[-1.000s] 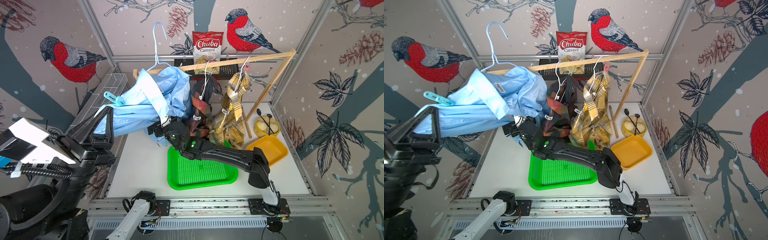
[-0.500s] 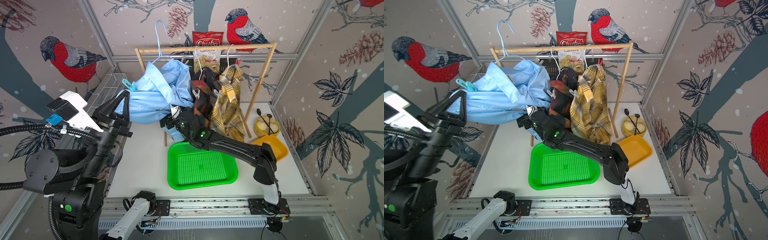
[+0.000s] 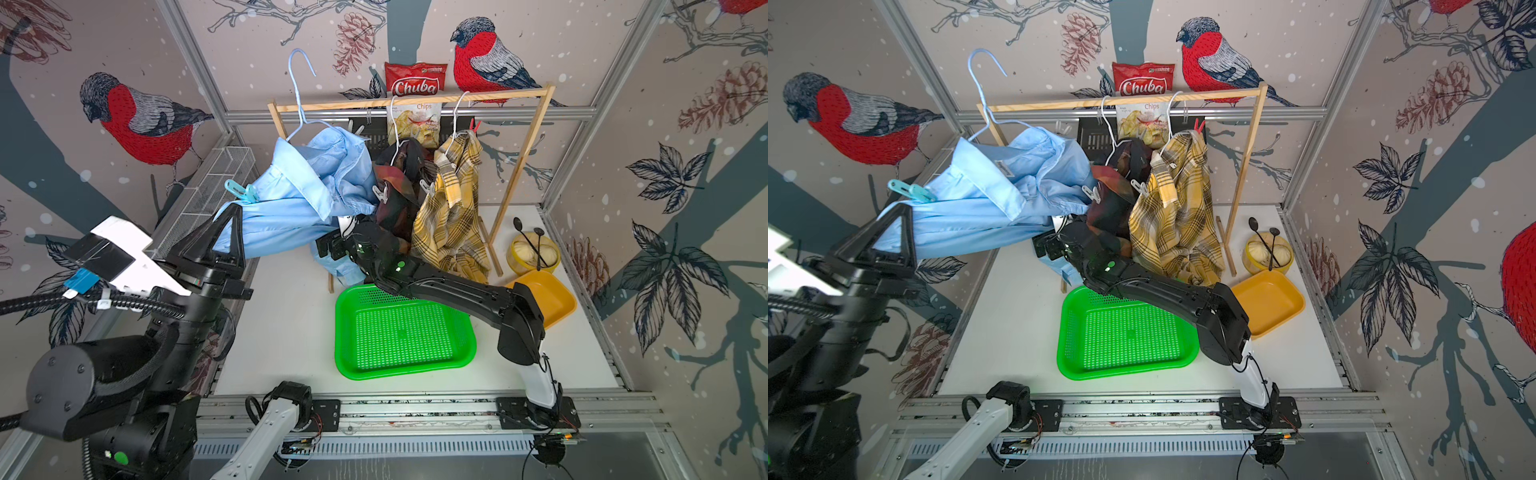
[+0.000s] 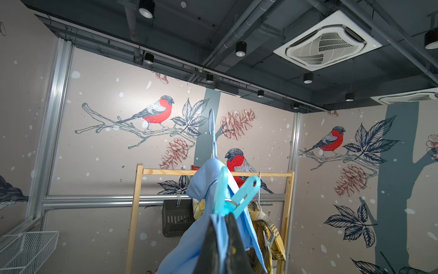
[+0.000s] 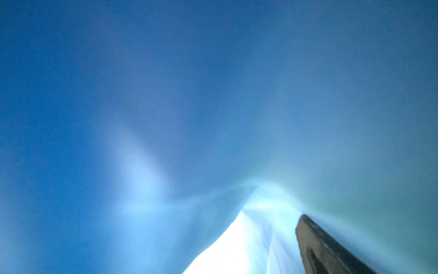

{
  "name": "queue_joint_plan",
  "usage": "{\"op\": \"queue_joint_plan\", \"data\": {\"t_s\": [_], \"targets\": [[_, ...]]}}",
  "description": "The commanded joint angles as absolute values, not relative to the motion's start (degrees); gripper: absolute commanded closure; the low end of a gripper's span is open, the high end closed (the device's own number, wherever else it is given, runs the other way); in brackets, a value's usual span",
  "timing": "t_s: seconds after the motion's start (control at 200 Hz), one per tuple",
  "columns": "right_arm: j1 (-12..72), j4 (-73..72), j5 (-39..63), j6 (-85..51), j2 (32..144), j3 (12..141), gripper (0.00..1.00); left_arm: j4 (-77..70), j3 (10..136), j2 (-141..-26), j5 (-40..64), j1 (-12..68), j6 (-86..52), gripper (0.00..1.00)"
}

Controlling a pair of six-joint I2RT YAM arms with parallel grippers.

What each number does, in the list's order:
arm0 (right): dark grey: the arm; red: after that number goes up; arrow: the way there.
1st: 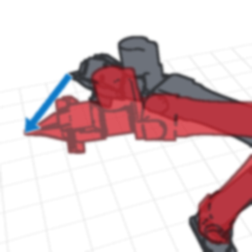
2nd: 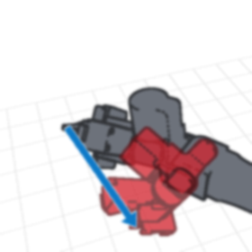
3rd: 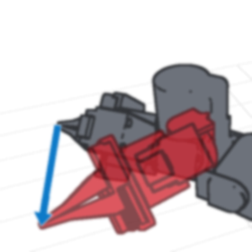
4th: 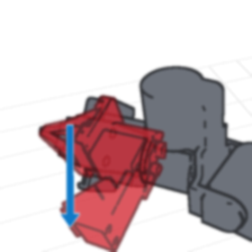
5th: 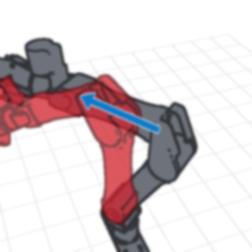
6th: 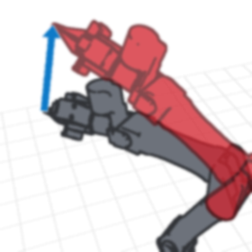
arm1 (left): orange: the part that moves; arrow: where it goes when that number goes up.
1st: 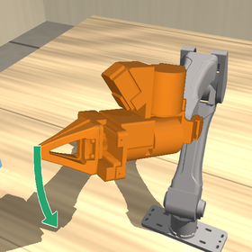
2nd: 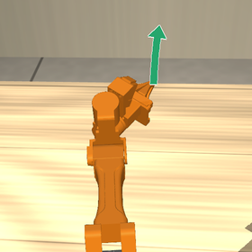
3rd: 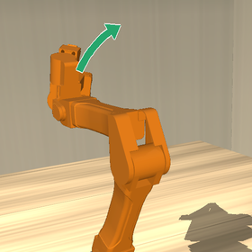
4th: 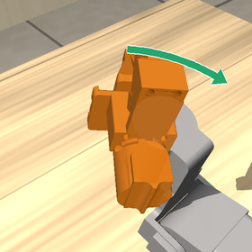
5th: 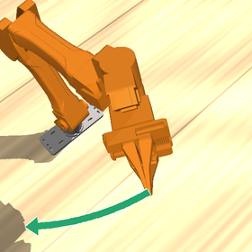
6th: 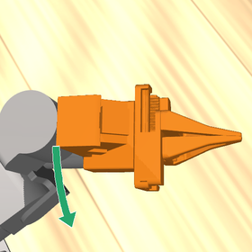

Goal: Remove the clothespins securing long-sleeve shirts to the hanger
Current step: Place the long-sleeve shirt at the bin.

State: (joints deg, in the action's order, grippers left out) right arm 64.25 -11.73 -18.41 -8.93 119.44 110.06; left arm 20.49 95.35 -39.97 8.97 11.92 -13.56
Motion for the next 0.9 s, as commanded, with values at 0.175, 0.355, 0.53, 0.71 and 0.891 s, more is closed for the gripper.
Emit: {"op": "queue_joint_plan", "data": {"t_s": [0.175,0.355,0.53,0.71,0.891], "targets": [[68.86,-10.62,-23.46,-5.39,119.50,115.37,0.00,20.57,101.70,-37.27,12.88,12.08,-15.57,1.00],[72.18,-13.09,-30.65,-2.28,114.81,112.61,0.00,19.89,105.38,-36.69,16.33,12.79,-17.42,1.00],[76.26,-22.72,-39.24,1.61,105.26,99.83,0.00,18.96,107.99,-35.98,20.14,14.16,-19.45,1.00],[80.77,-27.22,-46.00,3.83,97.42,90.24,0.00,17.63,107.86,-34.98,24.44,15.11,-21.66,1.00],[84.43,-27.61,-50.20,1.59,90.89,81.49,0.00,17.15,103.09,-34.12,25.48,15.95,-22.06,1.00]]}}
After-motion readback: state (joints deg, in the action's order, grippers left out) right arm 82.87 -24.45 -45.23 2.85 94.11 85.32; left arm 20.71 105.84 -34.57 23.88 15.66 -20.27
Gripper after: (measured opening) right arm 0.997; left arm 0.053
